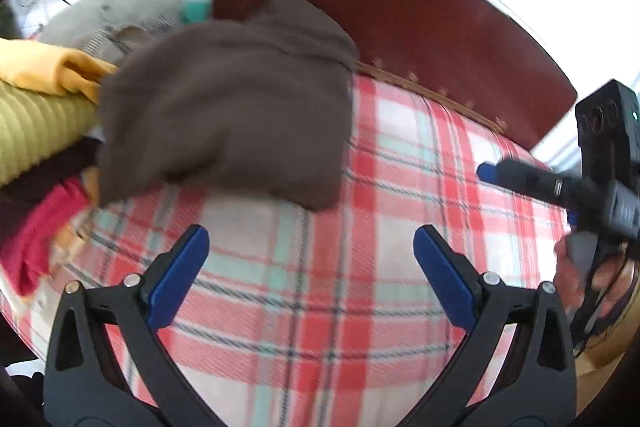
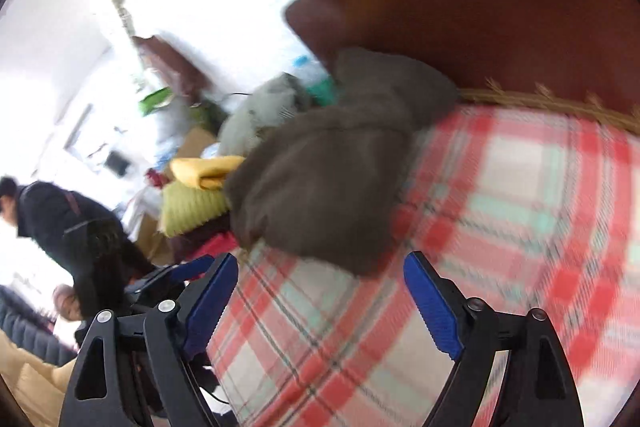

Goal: Fold clothes

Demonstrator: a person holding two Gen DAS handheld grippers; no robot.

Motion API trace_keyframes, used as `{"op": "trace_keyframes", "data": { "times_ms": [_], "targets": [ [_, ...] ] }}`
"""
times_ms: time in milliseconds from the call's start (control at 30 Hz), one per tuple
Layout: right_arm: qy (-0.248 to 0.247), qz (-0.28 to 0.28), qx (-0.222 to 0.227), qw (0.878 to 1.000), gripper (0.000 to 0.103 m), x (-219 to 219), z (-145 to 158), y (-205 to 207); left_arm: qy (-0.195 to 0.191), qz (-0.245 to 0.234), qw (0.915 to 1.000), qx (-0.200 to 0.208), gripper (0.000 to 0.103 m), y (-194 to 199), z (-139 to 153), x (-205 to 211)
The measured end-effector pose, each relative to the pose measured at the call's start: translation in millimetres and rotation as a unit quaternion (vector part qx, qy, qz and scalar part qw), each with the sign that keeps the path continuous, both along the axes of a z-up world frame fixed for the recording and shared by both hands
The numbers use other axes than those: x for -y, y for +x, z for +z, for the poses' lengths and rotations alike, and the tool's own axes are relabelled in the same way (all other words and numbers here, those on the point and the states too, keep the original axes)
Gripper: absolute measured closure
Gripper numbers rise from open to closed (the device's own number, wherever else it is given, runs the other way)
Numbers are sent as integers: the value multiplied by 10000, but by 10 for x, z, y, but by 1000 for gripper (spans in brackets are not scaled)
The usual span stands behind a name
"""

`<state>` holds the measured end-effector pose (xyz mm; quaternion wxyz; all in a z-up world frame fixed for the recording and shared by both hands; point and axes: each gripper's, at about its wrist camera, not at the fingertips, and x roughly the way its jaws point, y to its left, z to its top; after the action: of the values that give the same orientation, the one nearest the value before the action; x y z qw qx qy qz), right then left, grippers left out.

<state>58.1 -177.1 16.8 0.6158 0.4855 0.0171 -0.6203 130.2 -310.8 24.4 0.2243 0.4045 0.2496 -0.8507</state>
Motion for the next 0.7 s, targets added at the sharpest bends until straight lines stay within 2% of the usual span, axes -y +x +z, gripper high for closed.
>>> {"op": "trace_keyframes", "data": {
  "times_ms": [67, 167, 267, 400, 533, 700],
  "targets": [
    [146, -26, -100, 9998, 16, -55, -21, 175, -78, -4, 9999, 79, 1, -19, 1, -67],
    [271, -1, -368, 9990, 16, -121, 14, 397, -14, 86, 10000, -15, 1, -16, 90, -86],
    [84, 71, -713, 9974, 15, -159, 171, 501, 110, 406, 9990, -151, 1, 64, 192, -48],
    [-70, 150, -834, 9964, 14, -187, 289, 521, 426, 754, 9959, -245, 1, 195, 259, 13],
    [-43, 262, -954, 9951, 14, -171, 344, 527, 385, 1004, 9941, -145, 1, 311, 309, -3],
    [-55, 335, -826, 9960, 14, -107, 360, 550, -108, 1137, 9930, -297, 1, 441, 491, -141]
  ]
}}
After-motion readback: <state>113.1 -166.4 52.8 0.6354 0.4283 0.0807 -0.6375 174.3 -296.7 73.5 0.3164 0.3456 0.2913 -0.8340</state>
